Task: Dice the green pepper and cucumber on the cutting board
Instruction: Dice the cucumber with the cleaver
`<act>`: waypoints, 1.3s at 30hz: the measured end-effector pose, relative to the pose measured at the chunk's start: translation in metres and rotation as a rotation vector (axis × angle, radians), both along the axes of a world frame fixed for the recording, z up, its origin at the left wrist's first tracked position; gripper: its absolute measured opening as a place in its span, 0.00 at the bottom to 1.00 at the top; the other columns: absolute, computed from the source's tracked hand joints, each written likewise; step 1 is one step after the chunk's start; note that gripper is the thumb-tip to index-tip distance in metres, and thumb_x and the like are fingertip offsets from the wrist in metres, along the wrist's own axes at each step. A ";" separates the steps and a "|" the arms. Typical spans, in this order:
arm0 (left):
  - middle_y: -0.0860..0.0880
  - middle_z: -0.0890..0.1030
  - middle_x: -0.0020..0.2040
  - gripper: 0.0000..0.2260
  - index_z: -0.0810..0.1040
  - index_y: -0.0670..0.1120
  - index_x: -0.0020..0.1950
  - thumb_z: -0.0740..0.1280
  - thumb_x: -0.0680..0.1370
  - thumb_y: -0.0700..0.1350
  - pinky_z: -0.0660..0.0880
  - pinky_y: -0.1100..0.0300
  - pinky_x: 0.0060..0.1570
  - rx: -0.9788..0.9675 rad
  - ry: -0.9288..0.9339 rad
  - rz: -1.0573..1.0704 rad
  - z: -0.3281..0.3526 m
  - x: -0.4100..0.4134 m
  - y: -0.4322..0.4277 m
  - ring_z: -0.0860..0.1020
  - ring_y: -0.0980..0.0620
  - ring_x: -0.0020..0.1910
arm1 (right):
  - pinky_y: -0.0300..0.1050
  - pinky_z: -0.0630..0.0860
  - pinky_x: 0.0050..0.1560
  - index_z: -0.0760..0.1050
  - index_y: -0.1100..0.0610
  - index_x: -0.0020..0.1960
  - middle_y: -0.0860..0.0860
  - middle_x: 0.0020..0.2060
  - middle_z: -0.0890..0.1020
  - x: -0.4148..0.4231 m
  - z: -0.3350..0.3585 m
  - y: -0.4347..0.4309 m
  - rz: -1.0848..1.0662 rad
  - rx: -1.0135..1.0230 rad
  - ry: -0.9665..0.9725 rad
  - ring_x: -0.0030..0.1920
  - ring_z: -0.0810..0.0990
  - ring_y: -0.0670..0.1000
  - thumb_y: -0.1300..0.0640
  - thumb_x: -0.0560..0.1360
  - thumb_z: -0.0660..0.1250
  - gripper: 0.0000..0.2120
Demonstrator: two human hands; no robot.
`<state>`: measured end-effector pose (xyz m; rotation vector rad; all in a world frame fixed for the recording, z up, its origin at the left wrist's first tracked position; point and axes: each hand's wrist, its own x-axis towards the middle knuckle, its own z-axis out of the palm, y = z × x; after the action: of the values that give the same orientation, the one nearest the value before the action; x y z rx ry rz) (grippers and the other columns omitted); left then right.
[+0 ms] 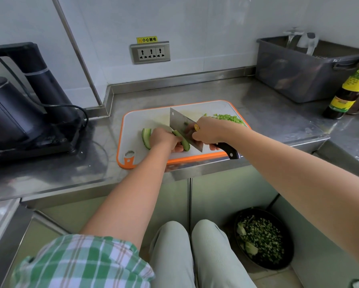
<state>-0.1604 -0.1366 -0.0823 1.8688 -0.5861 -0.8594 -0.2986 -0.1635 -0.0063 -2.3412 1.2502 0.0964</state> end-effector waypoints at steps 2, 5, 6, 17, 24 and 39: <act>0.40 0.81 0.34 0.07 0.76 0.39 0.35 0.72 0.72 0.33 0.81 0.44 0.46 0.003 -0.005 0.006 -0.001 0.001 -0.001 0.81 0.42 0.34 | 0.37 0.66 0.21 0.66 0.62 0.39 0.58 0.25 0.73 0.001 -0.005 0.003 0.012 -0.014 -0.031 0.18 0.71 0.51 0.63 0.78 0.55 0.09; 0.41 0.80 0.34 0.07 0.77 0.39 0.37 0.73 0.72 0.33 0.82 0.45 0.44 0.013 -0.004 0.011 -0.001 0.001 -0.002 0.80 0.44 0.29 | 0.35 0.65 0.19 0.63 0.60 0.36 0.56 0.25 0.71 0.002 -0.016 0.006 0.018 -0.039 -0.081 0.17 0.71 0.49 0.63 0.77 0.55 0.10; 0.42 0.80 0.33 0.07 0.77 0.39 0.37 0.73 0.72 0.34 0.82 0.46 0.43 0.022 -0.011 0.006 0.000 0.001 -0.002 0.79 0.46 0.27 | 0.35 0.65 0.19 0.63 0.59 0.36 0.56 0.25 0.71 0.001 -0.020 0.006 0.008 -0.044 -0.098 0.17 0.72 0.49 0.63 0.77 0.56 0.10; 0.41 0.79 0.32 0.06 0.77 0.37 0.36 0.72 0.72 0.32 0.82 0.50 0.39 -0.012 -0.001 0.035 -0.004 0.000 0.000 0.77 0.47 0.22 | 0.37 0.65 0.20 0.66 0.61 0.39 0.57 0.28 0.74 -0.008 -0.026 0.005 -0.090 -0.043 -0.158 0.21 0.74 0.52 0.60 0.79 0.54 0.11; 0.42 0.78 0.29 0.10 0.74 0.37 0.33 0.70 0.73 0.30 0.82 0.48 0.43 -0.029 0.031 0.021 -0.007 0.002 -0.002 0.75 0.51 0.17 | 0.38 0.70 0.23 0.65 0.62 0.40 0.59 0.28 0.74 -0.007 -0.001 0.008 -0.140 0.004 -0.170 0.18 0.73 0.50 0.66 0.77 0.54 0.07; 0.38 0.83 0.41 0.06 0.78 0.38 0.36 0.73 0.71 0.35 0.81 0.46 0.47 -0.010 0.009 0.028 -0.007 0.003 -0.002 0.84 0.41 0.40 | 0.33 0.64 0.17 0.64 0.61 0.39 0.58 0.26 0.73 0.001 0.004 0.026 -0.074 -0.010 -0.054 0.22 0.74 0.52 0.67 0.77 0.53 0.09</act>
<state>-0.1578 -0.1383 -0.0896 1.8591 -0.5571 -0.8446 -0.2974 -0.1376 -0.0027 -2.2872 1.3122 0.0023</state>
